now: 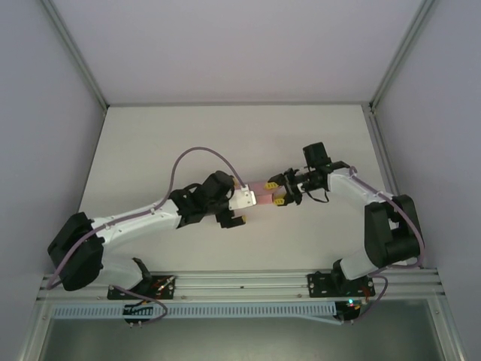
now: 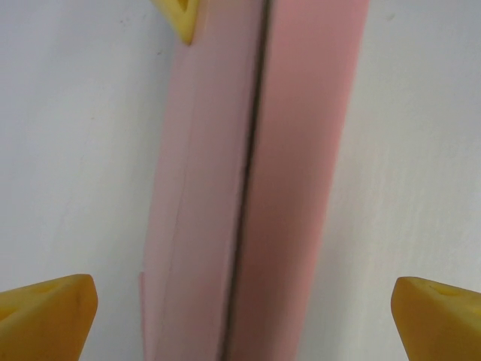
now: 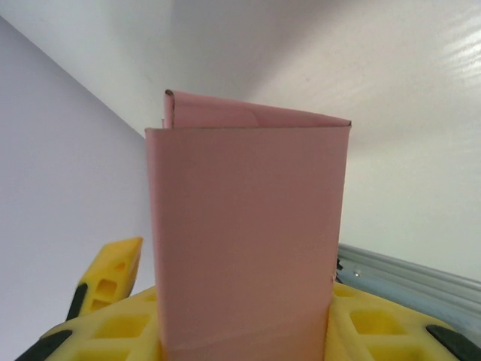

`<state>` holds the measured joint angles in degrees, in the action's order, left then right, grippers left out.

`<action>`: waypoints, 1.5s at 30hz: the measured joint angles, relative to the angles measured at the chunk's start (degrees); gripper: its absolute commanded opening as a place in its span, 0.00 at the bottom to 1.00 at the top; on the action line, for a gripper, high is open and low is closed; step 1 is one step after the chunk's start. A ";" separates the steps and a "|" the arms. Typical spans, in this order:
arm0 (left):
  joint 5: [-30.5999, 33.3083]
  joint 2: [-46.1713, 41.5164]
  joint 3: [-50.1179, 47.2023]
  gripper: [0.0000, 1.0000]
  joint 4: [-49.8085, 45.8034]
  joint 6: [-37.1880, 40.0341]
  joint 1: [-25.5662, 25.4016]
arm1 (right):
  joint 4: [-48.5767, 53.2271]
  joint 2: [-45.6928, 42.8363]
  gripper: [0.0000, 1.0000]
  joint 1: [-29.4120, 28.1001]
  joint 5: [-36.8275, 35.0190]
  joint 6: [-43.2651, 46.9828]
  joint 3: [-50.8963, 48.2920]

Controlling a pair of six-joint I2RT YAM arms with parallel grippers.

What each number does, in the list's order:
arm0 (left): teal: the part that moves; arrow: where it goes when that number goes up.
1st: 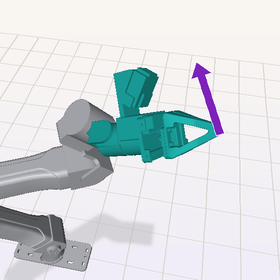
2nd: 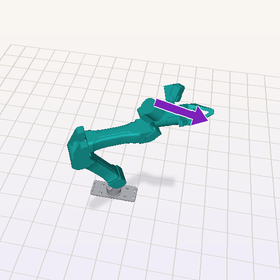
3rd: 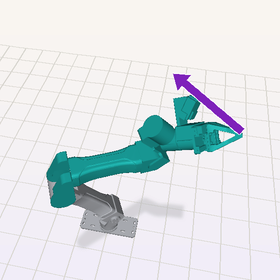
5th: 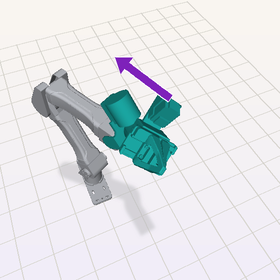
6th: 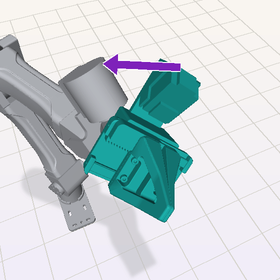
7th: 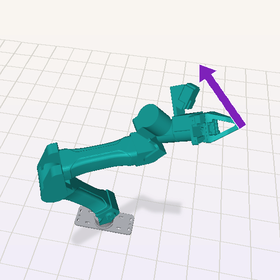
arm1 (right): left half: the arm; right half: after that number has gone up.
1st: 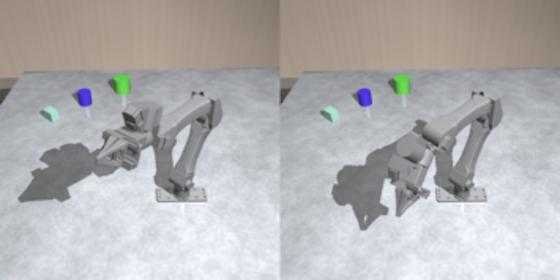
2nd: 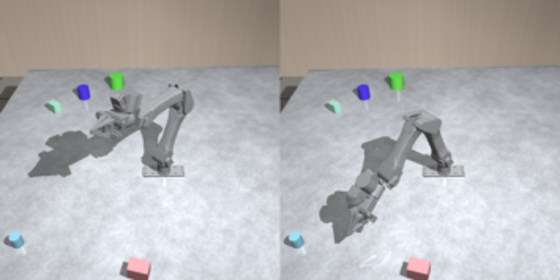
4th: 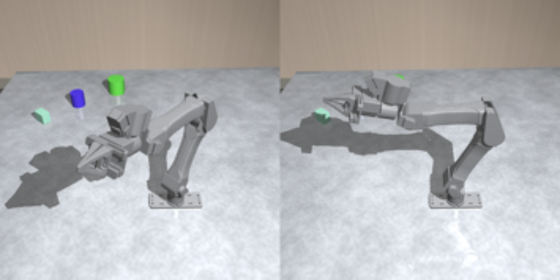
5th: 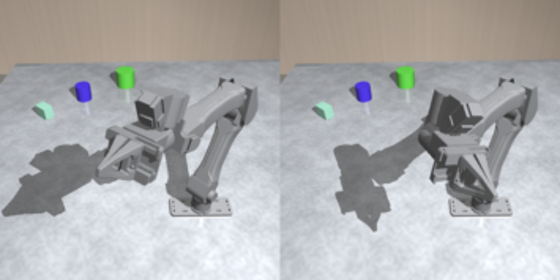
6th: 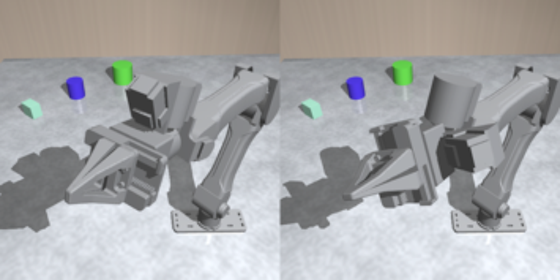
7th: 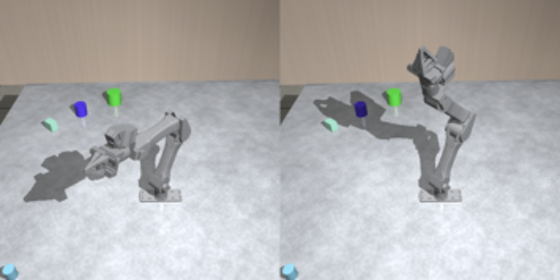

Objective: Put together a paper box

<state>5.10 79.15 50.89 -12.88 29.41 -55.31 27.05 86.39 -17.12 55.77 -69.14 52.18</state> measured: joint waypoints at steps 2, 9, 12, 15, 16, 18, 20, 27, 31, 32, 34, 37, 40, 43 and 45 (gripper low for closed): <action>1.88 1.01 0.66 0.99 0.04 1.05 0.02 | 1.25 0.11 0.34 0.00 0.90 0.66 0.57; 4.79 2.43 1.14 0.71 0.70 3.76 -0.11 | 2.99 1.05 0.41 0.28 1.88 2.05 0.61; 4.79 2.43 1.14 0.58 0.70 4.68 -0.63 | 3.04 1.05 0.52 0.55 2.29 2.34 0.61; 4.63 2.43 1.14 0.54 0.90 5.31 -0.63 | 3.34 0.98 0.83 0.61 2.45 3.61 0.63; 4.61 2.36 1.16 0.52 1.27 5.49 -0.59 | 3.80 0.92 0.88 0.57 2.54 4.00 0.63; 4.42 2.23 1.38 0.48 1.14 5.55 -0.57 | 4.09 0.74 1.00 0.59 2.49 5.60 0.68; 3.63 2.25 2.29 0.38 -0.33 5.95 -0.52 | 5.88 0.72 1.00 0.92 1.68 8.22 1.66; -1.73 2.25 5.75 0.35 -6.64 5.90 2.99 | 11.58 -2.89 1.00 5.68 -11.04 22.43 10.14; -9.88 2.27 5.86 0.35 -9.81 5.99 8.20 | 6.08 -10.38 1.00 6.73 -16.52 31.23 9.20; -13.18 2.29 5.86 0.36 -10.58 6.27 10.03 | 2.93 -12.57 1.00 6.73 -16.55 34.10 8.13; -18.78 2.51 6.14 0.36 -12.13 7.06 13.35 | -3.04 -16.59 1.00 6.60 -15.56 40.37 5.33; -25.29 3.80 7.67 0.36 -14.21 8.13 17.25 | -8.24 -22.14 1.00 5.81 -13.94 52.78 1.36; -28.87 5.90 9.79 0.36 -15.96 9.62 18.67 | -7.93 -25.16 1.00 3.74 -12.96 67.47 0.48; -31.04 9.14 12.04 0.36 -17.73 10.71 18.99 | -4.28 -24.85 1.00 2.03 -12.48 80.43 1.44; -31.74 11.19 13.22 0.36 -18.99 11.17 19.10 | -1.07 -23.15 1.00 1.27 -13.22 86.14 2.67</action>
<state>-26.63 90.35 64.12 -31.88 40.58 -36.21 25.98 63.24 -15.86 42.54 16.99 54.85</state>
